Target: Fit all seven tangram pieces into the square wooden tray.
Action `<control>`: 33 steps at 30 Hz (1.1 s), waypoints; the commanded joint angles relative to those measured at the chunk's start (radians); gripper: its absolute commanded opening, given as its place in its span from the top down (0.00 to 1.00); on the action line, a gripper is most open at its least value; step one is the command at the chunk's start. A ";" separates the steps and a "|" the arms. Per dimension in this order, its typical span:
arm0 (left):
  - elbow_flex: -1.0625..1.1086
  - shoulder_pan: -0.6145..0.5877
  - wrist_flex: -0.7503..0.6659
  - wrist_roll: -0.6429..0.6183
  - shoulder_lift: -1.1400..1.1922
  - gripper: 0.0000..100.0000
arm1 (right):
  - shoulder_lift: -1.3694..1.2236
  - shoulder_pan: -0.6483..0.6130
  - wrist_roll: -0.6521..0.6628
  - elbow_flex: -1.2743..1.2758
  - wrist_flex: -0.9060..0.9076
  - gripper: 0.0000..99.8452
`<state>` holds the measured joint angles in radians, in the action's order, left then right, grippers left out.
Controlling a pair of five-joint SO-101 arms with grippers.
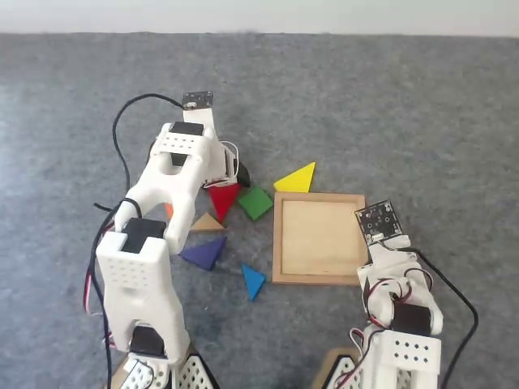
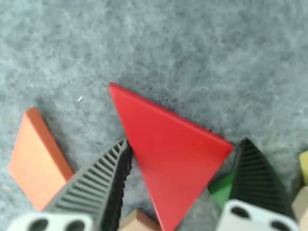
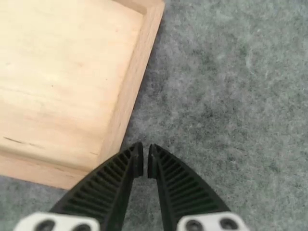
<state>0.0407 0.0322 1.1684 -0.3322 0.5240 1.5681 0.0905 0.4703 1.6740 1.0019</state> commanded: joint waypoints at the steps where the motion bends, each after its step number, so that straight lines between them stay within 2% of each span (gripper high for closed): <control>1: -0.036 0.020 0.003 -0.014 -0.005 0.67 | 0.010 0.001 -0.003 0.017 -0.019 0.96; 11: -0.039 0.021 -0.008 -0.051 -0.005 0.67 | 0.010 0.001 -0.003 0.017 -0.019 0.96; 19: -0.036 0.023 -0.002 -0.049 -0.005 0.74 | 0.010 0.001 -0.003 0.017 -0.019 0.96; 33: -0.039 0.052 0.018 0.008 -0.015 0.78 | 0.010 0.001 -0.003 0.017 -0.019 0.96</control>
<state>0.0192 0.0583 1.1684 -0.3460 0.5194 1.5681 0.0905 0.4703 1.6740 1.0019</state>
